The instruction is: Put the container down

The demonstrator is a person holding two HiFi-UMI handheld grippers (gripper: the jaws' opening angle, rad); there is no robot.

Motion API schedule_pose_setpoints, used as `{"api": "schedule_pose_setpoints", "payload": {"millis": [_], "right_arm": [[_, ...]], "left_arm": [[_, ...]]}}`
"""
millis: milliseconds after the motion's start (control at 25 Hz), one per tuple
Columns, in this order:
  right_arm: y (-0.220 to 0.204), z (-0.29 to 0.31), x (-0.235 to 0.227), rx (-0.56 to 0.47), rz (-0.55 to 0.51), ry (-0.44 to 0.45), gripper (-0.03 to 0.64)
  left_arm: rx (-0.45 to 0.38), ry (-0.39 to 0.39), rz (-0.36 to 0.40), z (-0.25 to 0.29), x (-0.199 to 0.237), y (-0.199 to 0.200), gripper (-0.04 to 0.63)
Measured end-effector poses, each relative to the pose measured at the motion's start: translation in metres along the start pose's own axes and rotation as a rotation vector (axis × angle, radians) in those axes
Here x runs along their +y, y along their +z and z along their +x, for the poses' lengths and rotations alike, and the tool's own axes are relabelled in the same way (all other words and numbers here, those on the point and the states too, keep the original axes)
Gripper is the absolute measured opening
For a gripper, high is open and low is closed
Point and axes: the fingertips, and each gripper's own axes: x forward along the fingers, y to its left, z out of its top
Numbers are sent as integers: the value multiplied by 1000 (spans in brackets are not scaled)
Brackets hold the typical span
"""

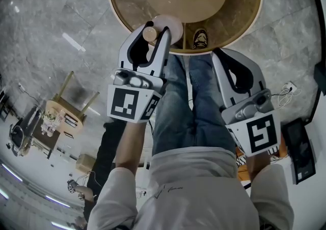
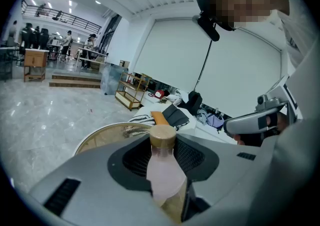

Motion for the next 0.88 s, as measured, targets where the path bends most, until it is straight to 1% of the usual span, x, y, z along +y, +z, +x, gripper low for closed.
{"api": "schedule_pose_setpoints", "payload": {"millis": [200,400,680,880], "right_arm": [[-4,10,-6,-1,-12,-14,14],[-9,19,-12,4,14,-31,14],[-16,27,-16,8,27,-45,14],[-22,30,-20,24,34,-57,14]], "left_arm": [[5,14,-1,10,6,-7,149],[9,28,-10,21,15,-14,149],[3,18,18,38,20,-24,149],[3,17,22,52,22,-31,149]]}}
